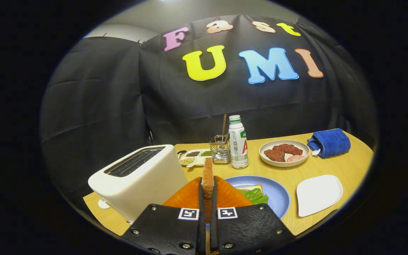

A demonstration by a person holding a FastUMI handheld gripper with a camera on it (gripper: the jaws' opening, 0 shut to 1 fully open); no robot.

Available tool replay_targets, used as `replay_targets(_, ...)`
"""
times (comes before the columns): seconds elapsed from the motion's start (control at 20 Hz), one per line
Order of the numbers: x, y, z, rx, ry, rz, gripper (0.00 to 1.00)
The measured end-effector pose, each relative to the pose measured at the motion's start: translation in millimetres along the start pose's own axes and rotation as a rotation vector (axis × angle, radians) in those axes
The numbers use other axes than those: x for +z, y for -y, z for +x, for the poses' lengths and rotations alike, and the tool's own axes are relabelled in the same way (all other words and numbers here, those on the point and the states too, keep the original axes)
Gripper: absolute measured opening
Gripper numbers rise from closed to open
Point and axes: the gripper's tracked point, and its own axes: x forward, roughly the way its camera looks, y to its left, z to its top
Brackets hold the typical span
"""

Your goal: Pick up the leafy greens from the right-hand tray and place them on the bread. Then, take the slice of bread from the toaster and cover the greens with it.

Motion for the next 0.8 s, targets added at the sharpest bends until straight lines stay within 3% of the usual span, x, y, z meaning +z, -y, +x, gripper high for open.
replay_targets(0.2, -8.8, 9.8, 3.1, -0.005, -0.023, -0.014, 0.05)
replay_targets(0.45, -10.9, 26.9, 1.0, -0.045, -0.033, -0.068, 0.20)
replay_targets(0.8, -15.7, 45.0, 1.0, -0.074, -0.052, -0.197, 0.30)
